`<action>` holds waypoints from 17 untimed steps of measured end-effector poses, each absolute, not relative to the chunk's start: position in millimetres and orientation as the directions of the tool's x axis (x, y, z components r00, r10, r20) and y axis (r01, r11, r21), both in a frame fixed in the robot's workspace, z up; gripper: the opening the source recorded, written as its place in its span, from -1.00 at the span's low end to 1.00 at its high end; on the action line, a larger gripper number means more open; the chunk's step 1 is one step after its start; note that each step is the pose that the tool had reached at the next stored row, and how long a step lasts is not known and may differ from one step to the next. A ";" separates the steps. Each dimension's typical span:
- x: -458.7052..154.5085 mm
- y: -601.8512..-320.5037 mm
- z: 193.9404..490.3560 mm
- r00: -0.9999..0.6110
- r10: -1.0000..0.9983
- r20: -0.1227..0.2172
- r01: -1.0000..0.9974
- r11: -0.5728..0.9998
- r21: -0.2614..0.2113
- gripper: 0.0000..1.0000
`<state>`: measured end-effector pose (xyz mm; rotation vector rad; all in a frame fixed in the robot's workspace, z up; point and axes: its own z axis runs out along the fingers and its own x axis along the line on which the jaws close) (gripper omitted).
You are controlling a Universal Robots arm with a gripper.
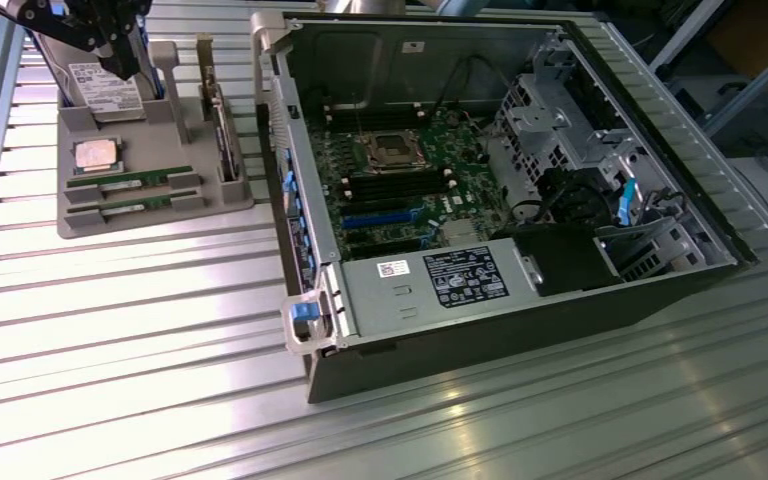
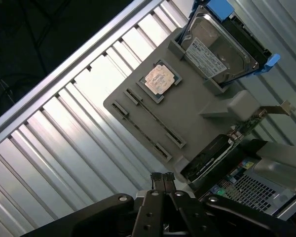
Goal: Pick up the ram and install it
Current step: 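Pick up the ram and move it above insertion slot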
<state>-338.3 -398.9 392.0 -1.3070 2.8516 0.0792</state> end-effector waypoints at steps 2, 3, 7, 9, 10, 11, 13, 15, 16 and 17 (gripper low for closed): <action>-338.3 -398.9 392.0 -0.647 -0.762 -0.024 -0.762 0.646 0.044 -0.79; -338.3 -398.9 392.0 -0.644 -0.764 -0.024 -0.765 0.643 0.044 -0.79; -338.3 -398.9 392.0 -0.626 -0.779 -0.024 -0.779 0.625 0.044 -0.79; -338.3 -398.9 392.0 -0.622 -0.783 -0.024 -0.783 0.621 0.044 -0.79; -338.3 -398.9 392.0 -0.619 -0.785 -0.024 -0.785 0.618 0.044 -0.79; -338.3 -398.9 392.0 -0.617 -0.786 -0.024 -0.787 0.616 0.044 -0.79; -338.3 -398.9 392.0 -0.610 -0.792 -0.024 -0.792 0.608 0.044 -0.79; -338.3 -398.9 392.0 -0.600 -0.800 -0.024 -0.800 0.599 0.044 -0.79; -338.3 -398.9 392.0 -0.596 -0.802 -0.024 -0.802 0.595 0.044 -0.79; -338.3 -398.9 392.0 -0.593 -0.805 -0.024 -0.805 0.592 0.044 -0.79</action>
